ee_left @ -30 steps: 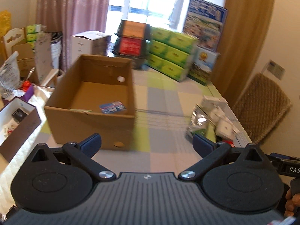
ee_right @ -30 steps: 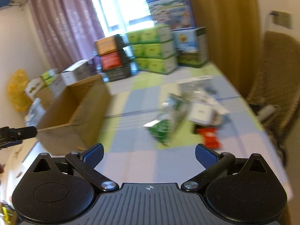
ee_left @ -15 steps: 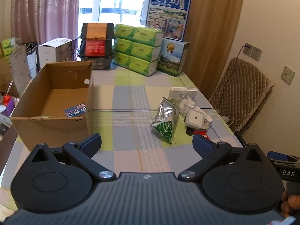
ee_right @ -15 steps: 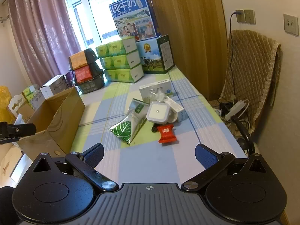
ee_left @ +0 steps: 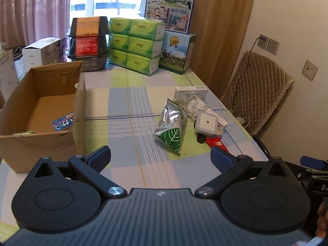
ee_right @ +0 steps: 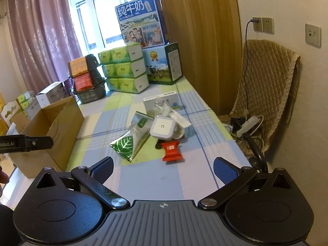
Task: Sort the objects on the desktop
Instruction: 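Return both tools to the items on the table, then grasp the silver foil bag with the left while the right grasps the red packet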
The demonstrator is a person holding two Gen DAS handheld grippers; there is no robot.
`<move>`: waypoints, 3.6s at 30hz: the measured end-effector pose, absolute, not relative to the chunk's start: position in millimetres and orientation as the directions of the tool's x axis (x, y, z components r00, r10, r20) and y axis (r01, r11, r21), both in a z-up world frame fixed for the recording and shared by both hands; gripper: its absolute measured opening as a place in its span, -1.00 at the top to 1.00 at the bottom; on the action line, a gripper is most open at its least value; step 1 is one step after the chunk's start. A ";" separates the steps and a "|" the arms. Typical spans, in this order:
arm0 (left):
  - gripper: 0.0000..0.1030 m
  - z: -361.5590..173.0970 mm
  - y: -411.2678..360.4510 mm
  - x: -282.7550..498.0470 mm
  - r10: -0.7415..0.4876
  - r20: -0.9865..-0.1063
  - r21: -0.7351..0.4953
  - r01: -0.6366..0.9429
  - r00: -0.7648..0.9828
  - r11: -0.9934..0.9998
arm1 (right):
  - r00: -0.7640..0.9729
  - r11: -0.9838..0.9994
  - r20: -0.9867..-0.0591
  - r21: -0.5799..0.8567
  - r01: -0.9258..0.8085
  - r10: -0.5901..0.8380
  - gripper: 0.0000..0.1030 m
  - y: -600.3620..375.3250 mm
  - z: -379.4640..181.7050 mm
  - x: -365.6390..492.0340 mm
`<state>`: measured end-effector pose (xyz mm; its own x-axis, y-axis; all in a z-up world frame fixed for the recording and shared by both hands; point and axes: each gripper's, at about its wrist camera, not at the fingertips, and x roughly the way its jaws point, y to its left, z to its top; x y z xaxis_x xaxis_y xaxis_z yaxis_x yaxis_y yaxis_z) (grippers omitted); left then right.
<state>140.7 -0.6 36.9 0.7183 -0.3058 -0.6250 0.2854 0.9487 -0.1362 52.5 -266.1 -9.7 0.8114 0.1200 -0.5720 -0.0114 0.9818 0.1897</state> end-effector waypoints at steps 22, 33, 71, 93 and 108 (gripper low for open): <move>-0.97 -43.2 -43.8 240.4 -0.327 -0.663 -0.095 0.357 0.673 0.929 | 0.759 0.992 -0.640 0.039 -0.123 0.119 -0.95 -264.1 -94.0 159.4; -0.97 -84.3 -65.8 281.7 -0.307 -0.694 -0.021 0.408 0.651 0.913 | 0.700 0.988 -0.697 0.094 -0.121 0.152 -0.61 -269.5 -137.0 206.6; -0.04 -117.7 -91.8 326.1 -0.351 -0.787 -0.124 0.428 0.507 0.895 | 0.658 0.993 -0.743 0.093 -0.079 0.122 0.14 -258.0 -148.2 240.0; -0.60 -90.8 -34.1 220.7 -0.307 -0.777 -0.127 0.340 0.549 0.932 | 0.651 0.987 -0.742 0.120 -0.108 0.161 0.14 -254.7 -133.1 187.1; -0.60 -116.5 -48.4 260.2 -0.313 -0.791 -0.166 0.308 0.526 0.937 | 0.652 0.985 -0.743 0.066 -0.158 0.154 -0.26 -248.7 -151.5 199.7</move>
<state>260.2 -48.4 -116.5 0.5256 -0.3130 -0.7910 0.3078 0.9368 -0.1662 199.7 -248.7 -151.5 0.6517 0.1536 -0.7428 -0.1576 0.9853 0.0655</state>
